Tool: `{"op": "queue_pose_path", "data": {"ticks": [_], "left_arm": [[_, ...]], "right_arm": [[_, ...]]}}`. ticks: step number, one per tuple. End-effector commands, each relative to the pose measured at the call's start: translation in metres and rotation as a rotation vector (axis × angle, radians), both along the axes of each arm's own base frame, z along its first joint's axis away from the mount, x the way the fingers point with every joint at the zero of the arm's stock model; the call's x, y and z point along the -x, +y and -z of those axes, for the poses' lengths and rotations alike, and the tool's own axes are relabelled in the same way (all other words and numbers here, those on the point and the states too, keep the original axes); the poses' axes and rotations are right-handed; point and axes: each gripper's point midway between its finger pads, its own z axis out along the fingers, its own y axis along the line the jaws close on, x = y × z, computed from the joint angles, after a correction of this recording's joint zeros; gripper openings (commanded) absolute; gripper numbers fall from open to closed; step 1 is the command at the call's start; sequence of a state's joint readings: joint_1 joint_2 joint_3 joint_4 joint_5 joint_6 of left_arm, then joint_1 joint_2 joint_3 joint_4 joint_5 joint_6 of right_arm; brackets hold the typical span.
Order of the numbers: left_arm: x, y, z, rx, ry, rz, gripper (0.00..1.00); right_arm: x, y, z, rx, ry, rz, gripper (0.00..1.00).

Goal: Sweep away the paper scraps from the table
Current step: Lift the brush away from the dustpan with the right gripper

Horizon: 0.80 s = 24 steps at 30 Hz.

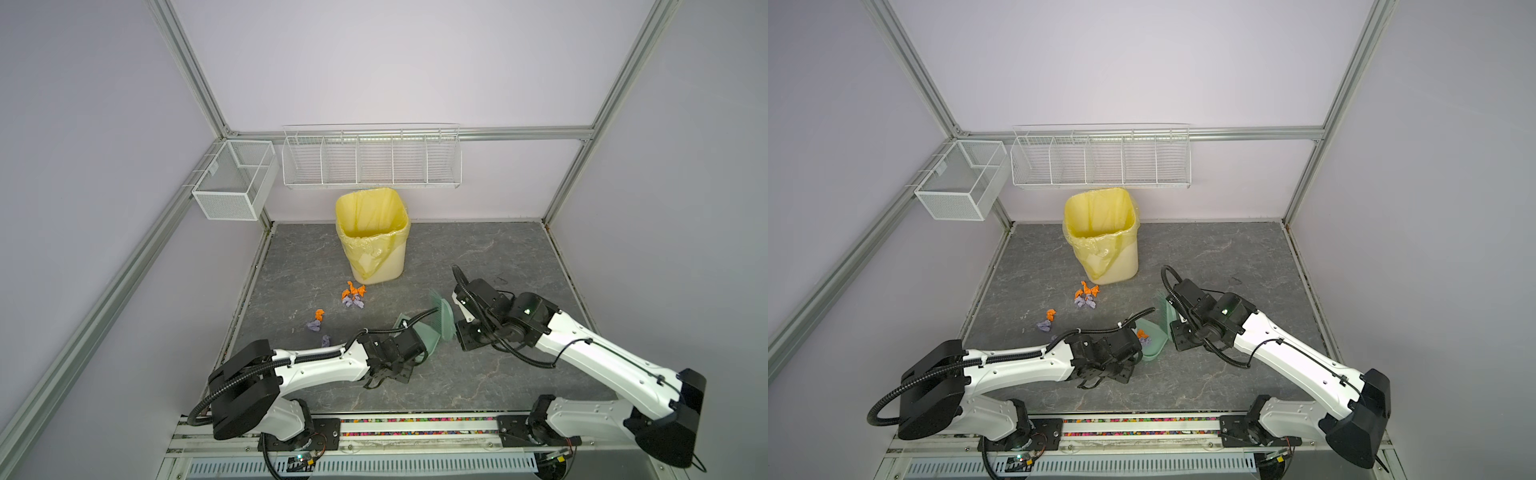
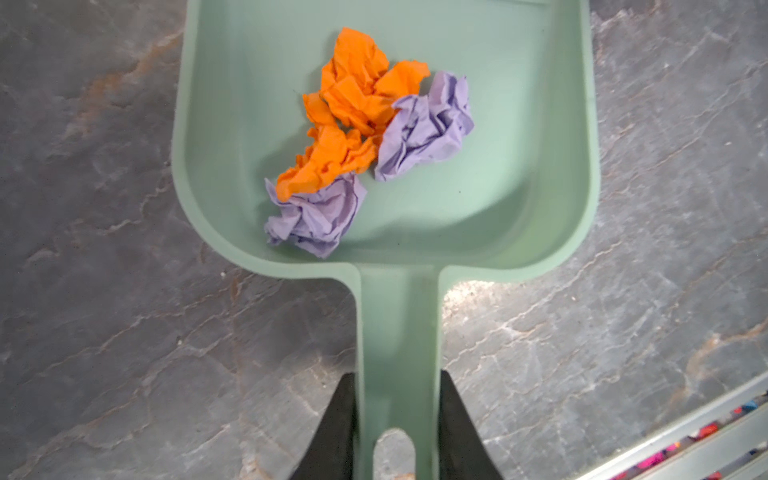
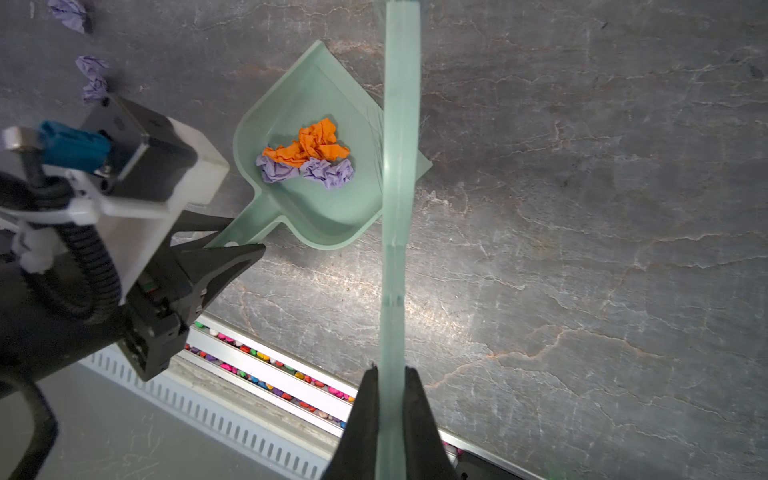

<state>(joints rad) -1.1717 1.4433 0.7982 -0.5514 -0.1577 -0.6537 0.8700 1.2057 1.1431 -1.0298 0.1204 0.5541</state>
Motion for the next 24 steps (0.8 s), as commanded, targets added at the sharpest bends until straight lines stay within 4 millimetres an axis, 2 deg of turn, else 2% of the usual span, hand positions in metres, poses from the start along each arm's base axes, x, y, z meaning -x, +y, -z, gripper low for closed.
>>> {"op": "queue_pose_path", "data": {"ticks": [1, 6, 11, 15, 19, 24], "left_arm": [[-0.007, 0.006, -0.005, -0.007, -0.042, -0.024, 0.00], [-0.010, 0.000, -0.011, 0.006, -0.050, -0.024, 0.00], [-0.014, -0.004, -0.013, -0.007, -0.059, -0.018, 0.00], [-0.012, -0.014, -0.014, 0.001, -0.036, 0.001, 0.00], [-0.010, -0.015, -0.018, -0.008, -0.023, 0.011, 0.00], [-0.013, -0.017, -0.034, 0.008, -0.042, 0.010, 0.00]], "right_arm": [[-0.011, -0.008, -0.004, -0.008, -0.063, 0.072, 0.07], [-0.027, -0.009, -0.011, -0.043, -0.116, 0.110, 0.07], [-0.041, -0.013, -0.010, -0.051, -0.130, 0.133, 0.07], [-0.048, -0.024, -0.009, -0.038, -0.130, 0.160, 0.07], [-0.051, -0.036, -0.004, -0.060, -0.121, 0.191, 0.07], [-0.051, -0.051, 0.002, -0.066, -0.112, 0.226, 0.07]]}}
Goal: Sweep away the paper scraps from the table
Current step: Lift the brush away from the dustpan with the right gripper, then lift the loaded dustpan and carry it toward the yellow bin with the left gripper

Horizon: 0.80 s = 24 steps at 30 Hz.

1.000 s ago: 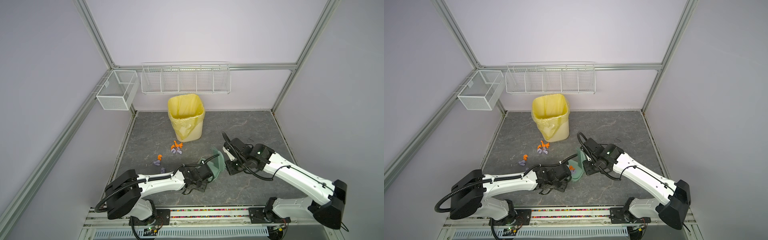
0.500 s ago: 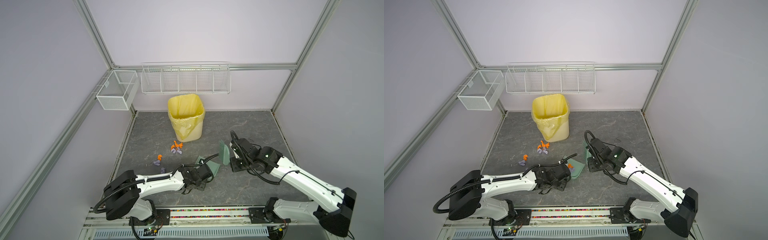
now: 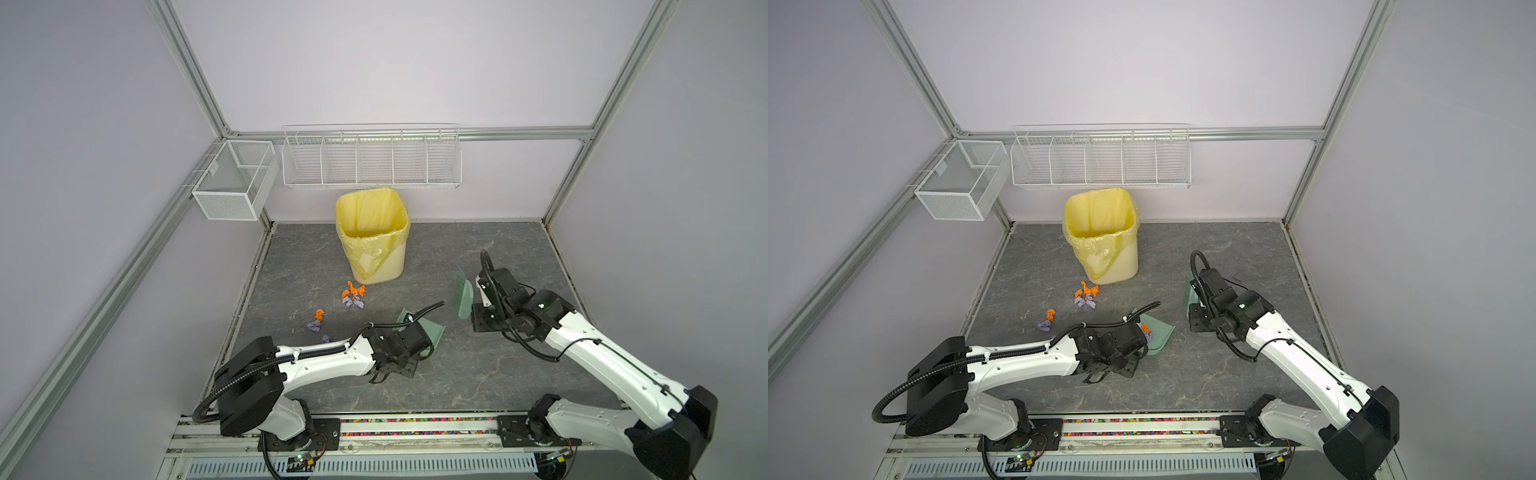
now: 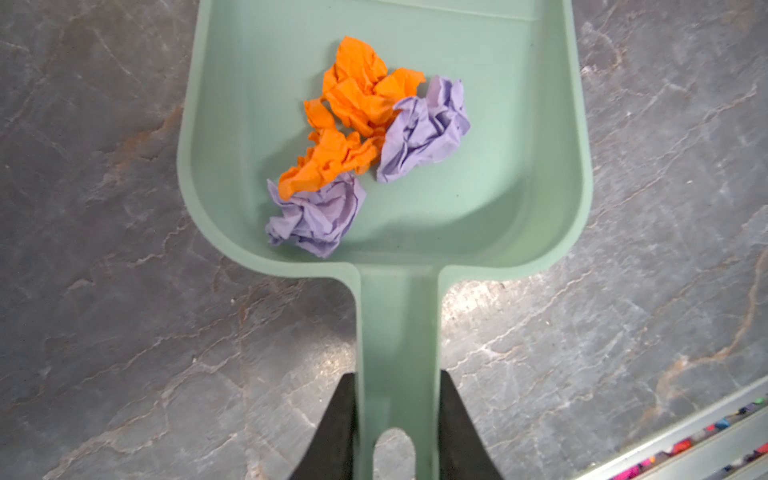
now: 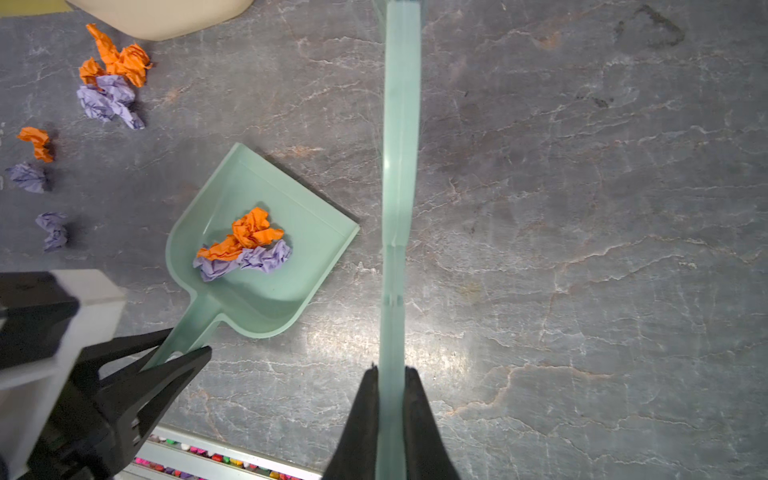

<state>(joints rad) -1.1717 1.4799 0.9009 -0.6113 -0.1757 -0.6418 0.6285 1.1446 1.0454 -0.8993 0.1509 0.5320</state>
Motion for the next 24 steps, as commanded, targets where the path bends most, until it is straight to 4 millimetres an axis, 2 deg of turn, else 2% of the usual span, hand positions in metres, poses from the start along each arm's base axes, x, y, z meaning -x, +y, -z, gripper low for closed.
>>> {"op": "queue_pose_path", "data": {"ticks": [1, 7, 17, 22, 24], "left_arm": [[-0.005, -0.004, -0.020, 0.020, -0.026, 0.002, 0.00], [-0.008, -0.011, -0.041, 0.052, -0.045, 0.013, 0.00], [-0.011, -0.018, -0.063, 0.079, -0.057, 0.018, 0.00], [-0.010, -0.026, -0.083, 0.100, -0.051, 0.046, 0.00], [-0.011, -0.026, -0.090, 0.106, -0.061, 0.043, 0.00]], "right_arm": [[0.000, -0.004, -0.002, -0.034, -0.021, -0.004, 0.07], [0.001, -0.017, 0.003, -0.039, -0.020, 0.034, 0.07], [0.007, -0.028, 0.005, -0.035, -0.022, 0.063, 0.07], [0.010, -0.048, 0.011, 0.051, -0.027, 0.109, 0.07], [0.010, -0.050, 0.012, 0.045, -0.030, 0.112, 0.07]]}}
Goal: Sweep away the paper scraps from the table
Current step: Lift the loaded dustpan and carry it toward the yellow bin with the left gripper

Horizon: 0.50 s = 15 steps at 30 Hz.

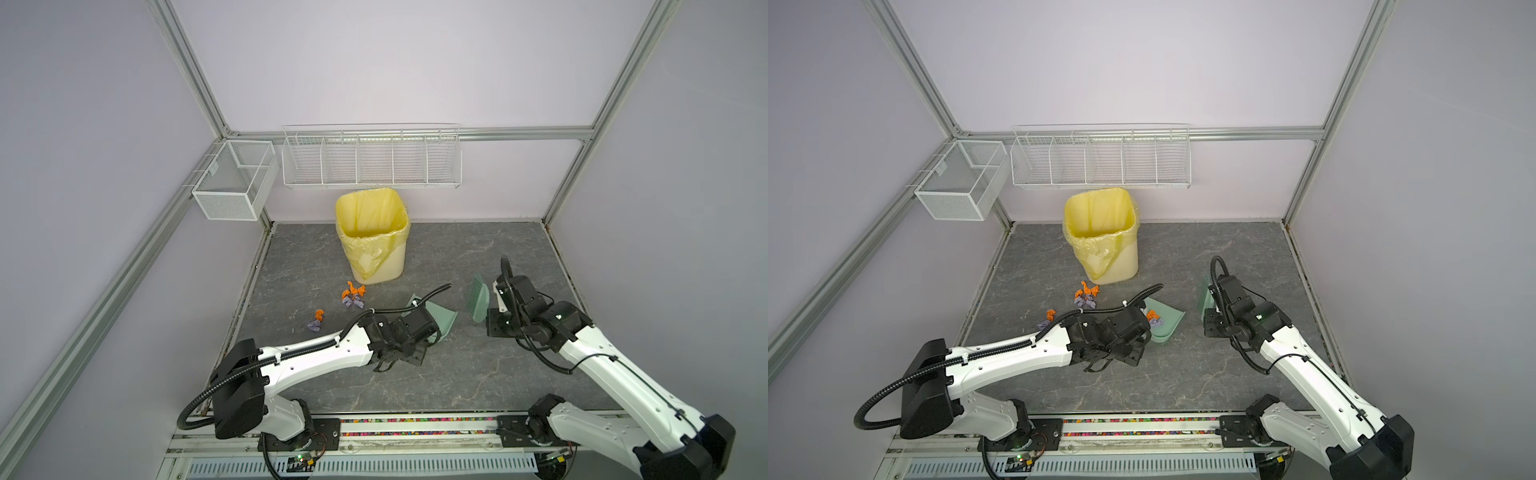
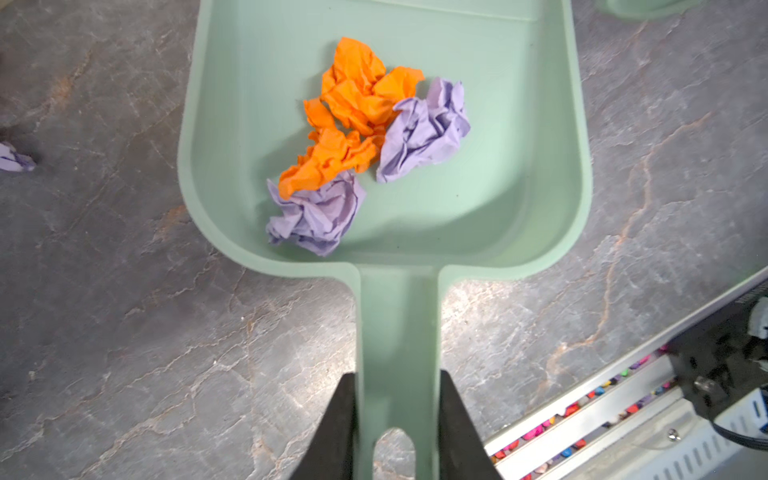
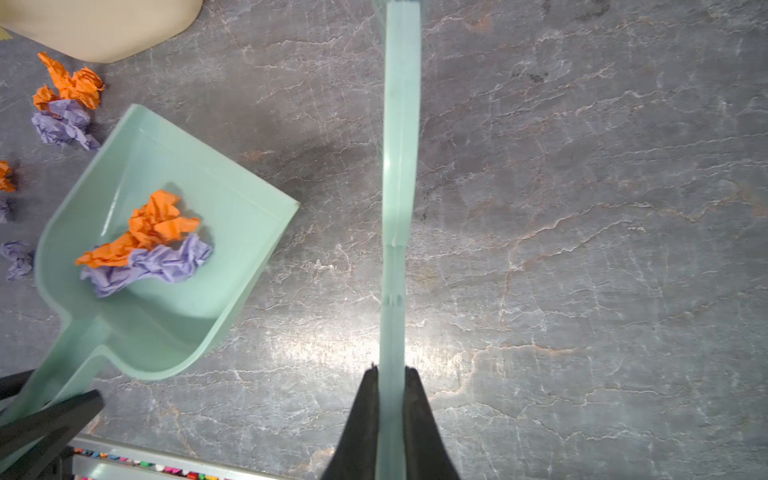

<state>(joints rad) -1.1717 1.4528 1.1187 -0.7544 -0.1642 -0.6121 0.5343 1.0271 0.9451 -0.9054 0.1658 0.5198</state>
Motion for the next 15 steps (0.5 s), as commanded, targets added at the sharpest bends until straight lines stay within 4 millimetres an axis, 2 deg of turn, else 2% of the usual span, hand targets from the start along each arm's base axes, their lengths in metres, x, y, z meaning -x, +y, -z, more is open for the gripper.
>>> {"op": "queue_pose_path", "data": {"ticks": [1, 9, 15], "left_arm": [[-0.003, 0.001, -0.024, 0.023, -0.025, 0.010, 0.00], [-0.012, -0.005, -0.057, 0.064, -0.067, 0.003, 0.00], [-0.018, -0.013, -0.078, 0.113, -0.077, 0.008, 0.00]], "right_arm": [[0.002, -0.013, 0.003, 0.032, -0.011, 0.025, 0.07], [-0.003, -0.009, 0.008, 0.003, -0.021, 0.026, 0.07], [0.002, -0.008, 0.014, -0.013, -0.027, -0.001, 0.07]]}}
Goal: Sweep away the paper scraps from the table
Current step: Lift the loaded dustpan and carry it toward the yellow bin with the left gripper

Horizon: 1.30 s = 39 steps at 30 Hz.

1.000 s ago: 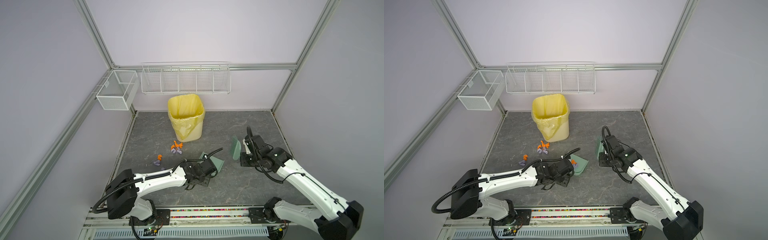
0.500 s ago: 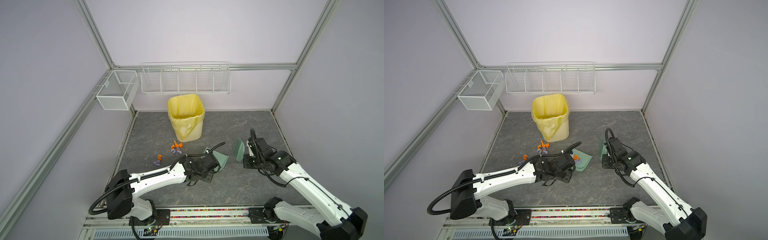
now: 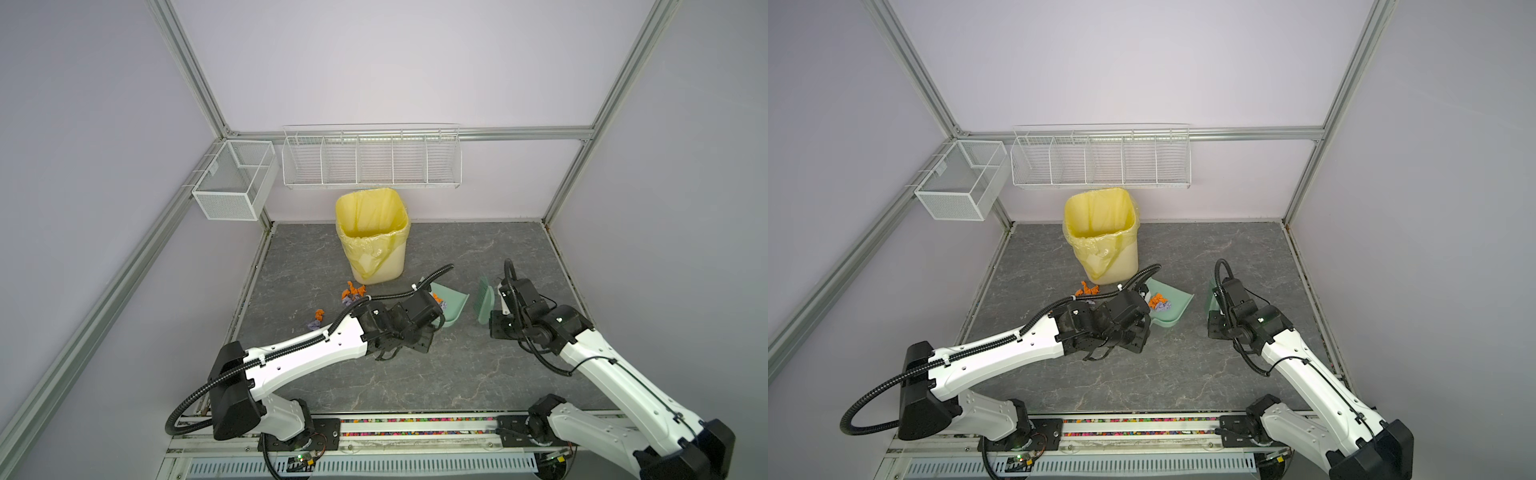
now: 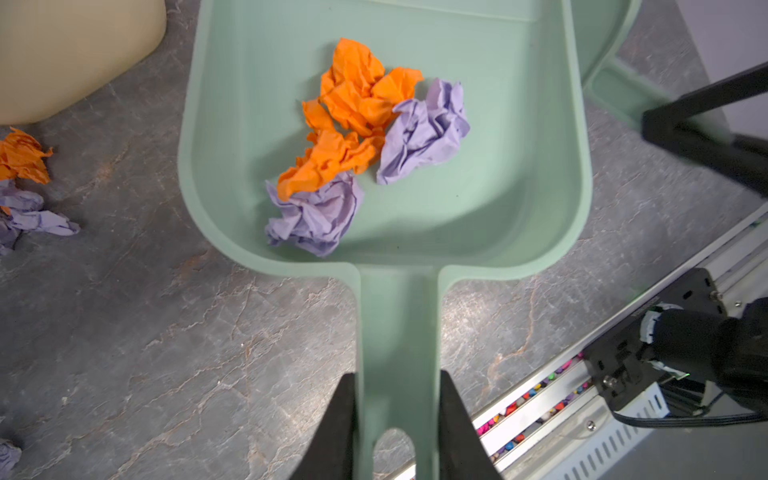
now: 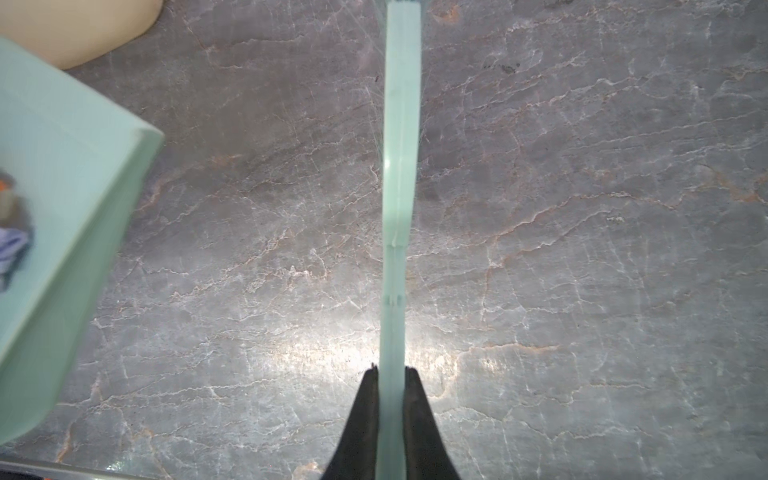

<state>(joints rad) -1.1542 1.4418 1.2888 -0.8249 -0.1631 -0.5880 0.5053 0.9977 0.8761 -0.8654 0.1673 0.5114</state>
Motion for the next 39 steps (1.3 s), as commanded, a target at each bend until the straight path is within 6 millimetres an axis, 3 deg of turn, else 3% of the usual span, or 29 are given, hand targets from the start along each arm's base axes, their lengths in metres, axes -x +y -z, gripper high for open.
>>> {"op": "queue_pose_path", "data": {"ticks": [1, 12, 20, 29, 39], "left_arm": [[-0.008, 0.002, -0.021, 0.021, -0.029, 0.002, 0.00], [-0.030, -0.006, -0.048, 0.036, -0.057, -0.006, 0.00], [-0.040, -0.010, -0.057, 0.046, -0.055, -0.016, 0.00], [-0.051, -0.009, -0.068, 0.054, -0.053, -0.027, 0.00], [-0.070, -0.002, -0.098, 0.104, -0.080, -0.060, 0.00]], "right_arm": [[0.001, 0.003, -0.001, -0.026, -0.034, -0.032, 0.07], [0.003, 0.010, -0.003, -0.071, -0.056, -0.060, 0.07], [0.005, 0.010, -0.006, -0.091, -0.087, -0.073, 0.07], [0.005, 0.015, -0.003, -0.118, -0.097, -0.088, 0.07], [0.006, 0.014, -0.003, -0.103, -0.094, -0.105, 0.07]]}}
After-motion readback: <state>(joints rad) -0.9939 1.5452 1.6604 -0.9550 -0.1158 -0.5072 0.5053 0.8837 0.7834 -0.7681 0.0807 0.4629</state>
